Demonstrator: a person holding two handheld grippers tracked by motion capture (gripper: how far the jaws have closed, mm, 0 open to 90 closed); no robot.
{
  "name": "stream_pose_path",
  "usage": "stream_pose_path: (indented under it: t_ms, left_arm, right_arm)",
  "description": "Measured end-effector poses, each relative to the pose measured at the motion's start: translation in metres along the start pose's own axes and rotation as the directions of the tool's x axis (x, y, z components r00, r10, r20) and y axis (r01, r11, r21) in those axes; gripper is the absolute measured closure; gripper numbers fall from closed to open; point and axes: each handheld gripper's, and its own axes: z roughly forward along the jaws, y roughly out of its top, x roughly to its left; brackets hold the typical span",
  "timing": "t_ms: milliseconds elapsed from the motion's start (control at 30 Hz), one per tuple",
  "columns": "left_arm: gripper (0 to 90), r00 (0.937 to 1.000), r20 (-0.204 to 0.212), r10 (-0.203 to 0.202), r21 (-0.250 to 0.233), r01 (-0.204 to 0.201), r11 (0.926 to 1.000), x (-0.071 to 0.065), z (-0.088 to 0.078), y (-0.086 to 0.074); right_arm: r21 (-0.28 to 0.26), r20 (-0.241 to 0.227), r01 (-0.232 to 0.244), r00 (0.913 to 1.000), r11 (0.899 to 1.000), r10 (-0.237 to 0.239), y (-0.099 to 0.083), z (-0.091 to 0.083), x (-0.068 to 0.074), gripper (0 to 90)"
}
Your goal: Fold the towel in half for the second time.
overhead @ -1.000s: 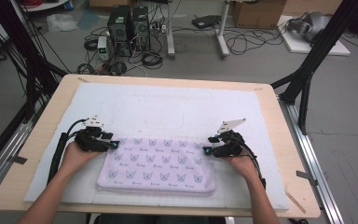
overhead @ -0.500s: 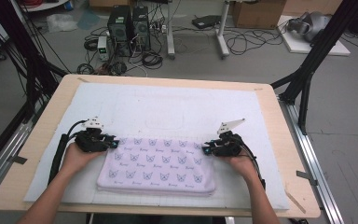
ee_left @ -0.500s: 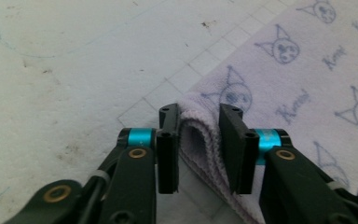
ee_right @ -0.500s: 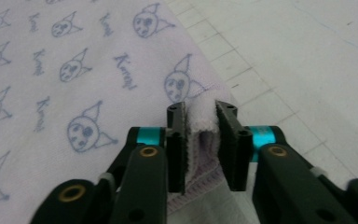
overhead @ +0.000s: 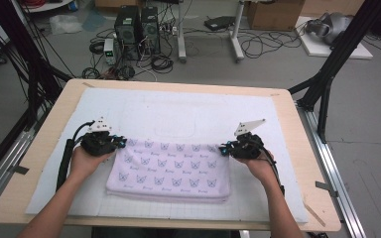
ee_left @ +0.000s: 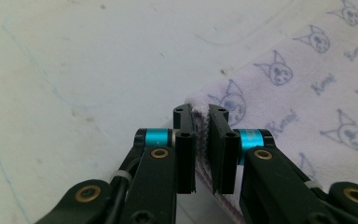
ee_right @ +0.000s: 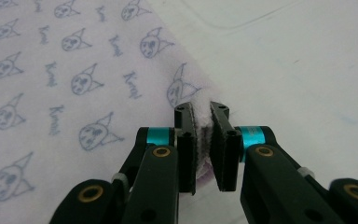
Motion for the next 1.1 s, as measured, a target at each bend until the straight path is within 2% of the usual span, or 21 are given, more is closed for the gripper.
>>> stream_pose_path:
  t_ms: [67,300,333,367,400,433,500,567,600,700,833,900,1033,1100]
  left_arm:
    - [81.8,0.9998,-0.018,0.0,-0.025,0.0,0.9997,0.003,0.0,0.011]
    - [81.9,0.9963,-0.085,0.01,-0.059,-0.015,0.9981,0.018,0.007,0.059]
    - [81.8,0.9954,-0.095,0.013,-0.051,-0.017,0.9986,0.021,0.011,0.065]
    - [81.0,0.994,-0.109,0.009,-0.045,-0.014,0.9989,0.024,0.015,0.069]
    - [76.5,0.9909,-0.135,-0.001,-0.03,-0.003,0.9995,0.027,0.019,0.073]
    - [67.7,0.9864,-0.164,-0.014,-0.021,0.011,0.9997,0.029,0.023,0.074]
    - [64.9,0.9852,-0.168,-0.035,-0.011,0.033,0.9994,0.034,0.026,0.072]
    - [63.3,0.9887,-0.147,-0.03,0.017,0.032,0.9993,0.036,0.026,0.068]
    - [62.8,0.9902,-0.137,-0.026,0.013,0.028,0.9995,0.035,0.025,0.065]
    - [63.0,0.9939,-0.105,-0.033,-0.007,0.033,0.9994,0.032,0.021,0.054]
    - [65.4,0.9986,-0.053,-0.01,-0.004,0.01,0.9999,0.023,0.013,0.037]
    - [65.7,0.9988,-0.049,0.002,-0.015,-0.003,0.9999,0.018,0.008,0.03]
    - [64.9,0.9995,-0.03,0.001,-0.04,-0.002,0.9992,0.012,-0.002,0.018]
    - [64.7,0.9999,-0.016,0.004,-0.039,-0.005,0.9992,0.009,-0.004,0.015]
  right_arm:
    - [-0.025,0.033,0.006,0.9994,1.0,-0.005,0.01,-0.007,-0.005,82.3]
    - [-0.038,0.104,-0.011,0.9945,0.999,0.015,0.043,-0.019,-0.034,82.3]
    - [-0.041,0.118,-0.005,0.993,0.999,0.01,0.047,-0.019,-0.04,82.2]
    - [-0.048,0.125,-0.018,0.9918,0.999,0.024,0.051,-0.019,-0.046,80.9]
    - [-0.063,0.147,-0.028,0.9885,0.998,0.037,0.054,-0.018,-0.051,74.8]
    - [-0.083,0.18,-0.035,0.9824,0.996,0.049,0.056,-0.016,-0.056,66.4]
    - [-0.092,0.186,-0.078,0.9781,0.993,0.094,0.056,-0.012,-0.064,61.0]
    - [-0.067,0.178,-0.091,0.9788,0.994,0.102,0.053,-0.008,-0.066,59.2]
    - [-0.06,0.167,-0.095,0.9803,0.994,0.104,0.051,-0.006,-0.065,59.2]
    - [-0.036,0.152,-0.095,0.9834,0.995,0.099,0.042,-0.001,-0.058,59.1]
    - [-0.033,0.131,-0.09,0.9869,0.995,0.094,0.033,0.002,-0.044,60.6]
    - [-0.04,0.122,-0.086,0.9884,0.995,0.091,0.03,0.001,-0.036,60.5]
    - [-0.076,0.107,-0.078,0.9906,0.994,0.086,0.025,-0.003,-0.022,59.1]
    - [-0.072,0.105,-0.07,0.9915,0.995,0.078,0.024,-0.003,-0.016,58.5]
